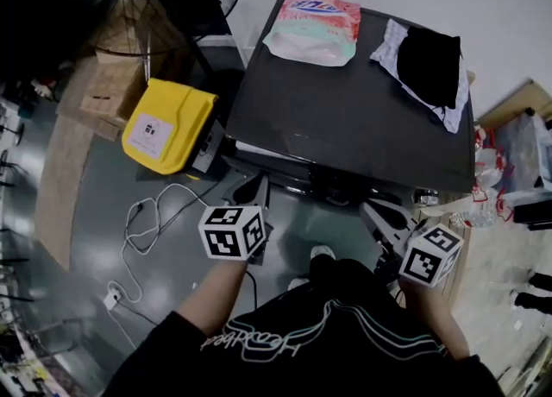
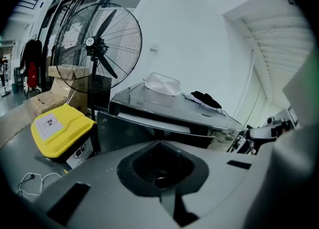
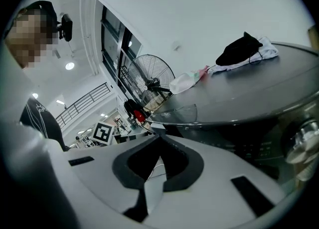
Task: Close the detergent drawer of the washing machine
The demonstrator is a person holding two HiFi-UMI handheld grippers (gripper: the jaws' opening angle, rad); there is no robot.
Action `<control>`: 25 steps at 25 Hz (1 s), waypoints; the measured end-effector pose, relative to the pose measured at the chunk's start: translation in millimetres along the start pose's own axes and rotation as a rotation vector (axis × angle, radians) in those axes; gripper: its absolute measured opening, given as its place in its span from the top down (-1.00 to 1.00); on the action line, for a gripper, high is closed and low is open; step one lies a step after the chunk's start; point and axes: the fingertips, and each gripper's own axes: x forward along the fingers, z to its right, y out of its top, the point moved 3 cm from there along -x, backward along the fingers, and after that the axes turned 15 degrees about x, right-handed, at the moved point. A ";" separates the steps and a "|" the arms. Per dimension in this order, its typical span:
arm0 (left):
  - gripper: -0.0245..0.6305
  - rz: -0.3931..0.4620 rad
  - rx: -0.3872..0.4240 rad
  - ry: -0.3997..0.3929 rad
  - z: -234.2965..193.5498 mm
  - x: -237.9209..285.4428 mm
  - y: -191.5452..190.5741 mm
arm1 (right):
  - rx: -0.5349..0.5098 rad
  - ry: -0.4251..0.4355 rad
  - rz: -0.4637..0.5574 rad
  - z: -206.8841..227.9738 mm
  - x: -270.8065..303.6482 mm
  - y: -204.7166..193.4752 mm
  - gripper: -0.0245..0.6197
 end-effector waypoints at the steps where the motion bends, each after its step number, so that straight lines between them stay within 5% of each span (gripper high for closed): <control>1: 0.85 -0.005 -0.002 0.003 -1.5 3.5 2.3 | 0.000 0.000 0.004 -0.4 -0.7 0.1 0.84; 25: 0.85 -0.034 -0.003 0.038 -6.4 37.4 23.5 | 0.044 -0.075 0.096 15.2 -43.3 20.3 0.84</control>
